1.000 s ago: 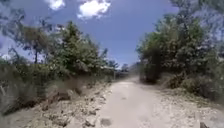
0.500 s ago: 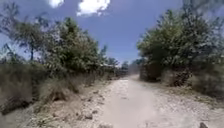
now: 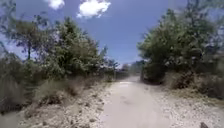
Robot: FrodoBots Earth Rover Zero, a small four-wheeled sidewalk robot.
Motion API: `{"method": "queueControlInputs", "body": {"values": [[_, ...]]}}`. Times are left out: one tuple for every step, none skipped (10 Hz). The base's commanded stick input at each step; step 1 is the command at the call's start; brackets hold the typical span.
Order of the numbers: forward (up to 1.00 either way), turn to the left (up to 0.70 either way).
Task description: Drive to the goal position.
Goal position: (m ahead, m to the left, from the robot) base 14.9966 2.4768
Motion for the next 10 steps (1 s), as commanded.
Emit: {"method": "queueControlInputs", "body": {"values": [[0.45,0.0],[0.45,0.0],[0.45,0.0],[0.45,0.0],[0.45,0.0],[0.45,0.0],[0.45,0.0],[0.45,0.0],[0.45,0.0],[0.45,0.0]]}}
